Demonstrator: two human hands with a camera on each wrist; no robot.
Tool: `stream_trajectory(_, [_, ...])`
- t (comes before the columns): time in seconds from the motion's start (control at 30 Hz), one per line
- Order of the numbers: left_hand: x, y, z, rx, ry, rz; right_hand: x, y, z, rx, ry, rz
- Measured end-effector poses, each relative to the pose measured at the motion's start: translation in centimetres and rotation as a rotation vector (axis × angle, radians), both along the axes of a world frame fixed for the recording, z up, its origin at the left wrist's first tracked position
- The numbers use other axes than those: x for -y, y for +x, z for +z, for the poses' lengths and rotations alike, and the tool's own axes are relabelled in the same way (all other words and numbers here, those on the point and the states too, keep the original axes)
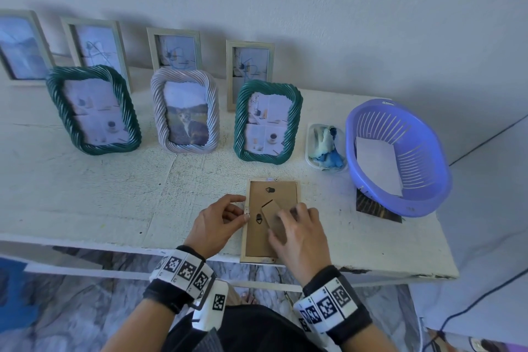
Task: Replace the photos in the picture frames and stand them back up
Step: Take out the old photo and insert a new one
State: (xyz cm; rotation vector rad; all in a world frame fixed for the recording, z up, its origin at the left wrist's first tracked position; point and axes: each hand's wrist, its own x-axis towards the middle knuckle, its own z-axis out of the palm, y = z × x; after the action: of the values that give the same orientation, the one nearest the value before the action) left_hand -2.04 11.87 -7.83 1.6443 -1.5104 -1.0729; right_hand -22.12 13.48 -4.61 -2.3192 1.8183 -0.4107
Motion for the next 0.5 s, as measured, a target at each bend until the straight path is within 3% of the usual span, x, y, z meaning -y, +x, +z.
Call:
stream_trajectory(0.17, [0.0,0.0,-0.1,-0.014,-0.004,0.000,-0.2,-0.5,-0.5,-0.039,0.033,0.069])
stream_trajectory(0.37, [-0.2,0.0,-0.1,-0.011,-0.015,-0.003,1.7,-4.3,-0.1,0.152,0.121,0.058])
stream_trajectory(0.5, [-0.2,0.0,-0.1,-0.011,-0.022,-0.005,3.3,-7.2,-0.2,0.279,0.300,0.152])
